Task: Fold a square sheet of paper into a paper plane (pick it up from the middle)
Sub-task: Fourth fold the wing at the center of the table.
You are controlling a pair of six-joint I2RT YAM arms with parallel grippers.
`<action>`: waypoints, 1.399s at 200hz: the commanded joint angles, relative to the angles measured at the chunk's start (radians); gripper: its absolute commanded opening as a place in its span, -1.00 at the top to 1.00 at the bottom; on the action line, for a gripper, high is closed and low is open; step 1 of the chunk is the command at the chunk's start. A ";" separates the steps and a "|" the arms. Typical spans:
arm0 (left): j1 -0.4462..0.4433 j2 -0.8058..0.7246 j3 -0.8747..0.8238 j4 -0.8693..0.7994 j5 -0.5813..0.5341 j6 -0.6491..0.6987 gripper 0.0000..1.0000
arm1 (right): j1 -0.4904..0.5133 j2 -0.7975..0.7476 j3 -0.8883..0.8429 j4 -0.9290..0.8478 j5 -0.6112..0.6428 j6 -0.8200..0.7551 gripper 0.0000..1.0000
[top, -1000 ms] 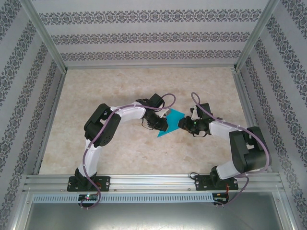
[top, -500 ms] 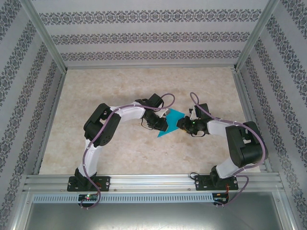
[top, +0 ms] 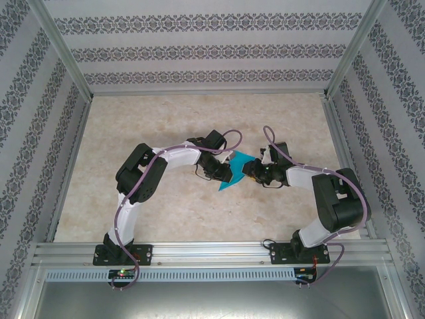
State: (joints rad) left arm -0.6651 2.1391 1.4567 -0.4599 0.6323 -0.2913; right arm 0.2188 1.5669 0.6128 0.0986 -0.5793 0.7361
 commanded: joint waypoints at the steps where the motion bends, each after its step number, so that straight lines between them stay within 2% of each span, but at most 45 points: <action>1: 0.007 0.011 -0.033 -0.033 -0.011 0.026 0.64 | 0.006 -0.004 -0.018 0.056 -0.040 0.030 0.34; 125: 0.009 0.011 -0.048 -0.025 -0.003 0.025 0.64 | 0.013 -0.070 -0.081 0.143 -0.088 0.110 0.33; 147: 0.007 0.013 -0.047 -0.023 0.000 0.024 0.64 | 0.018 -0.100 -0.090 0.129 -0.084 0.113 0.33; 184: 0.009 0.011 -0.047 -0.020 0.007 0.021 0.64 | 0.019 -0.156 -0.090 0.004 -0.014 0.057 0.30; 210: 0.009 0.009 -0.050 -0.020 0.012 0.020 0.64 | 0.020 -0.156 -0.090 -0.058 0.044 0.025 0.27; 280: 0.010 0.007 -0.053 -0.017 0.014 0.019 0.64 | 0.030 -0.040 -0.069 0.049 0.016 0.065 0.26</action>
State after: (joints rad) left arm -0.6590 2.1384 1.4372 -0.4343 0.6727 -0.2913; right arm 0.2405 1.4921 0.5297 0.1192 -0.5655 0.8024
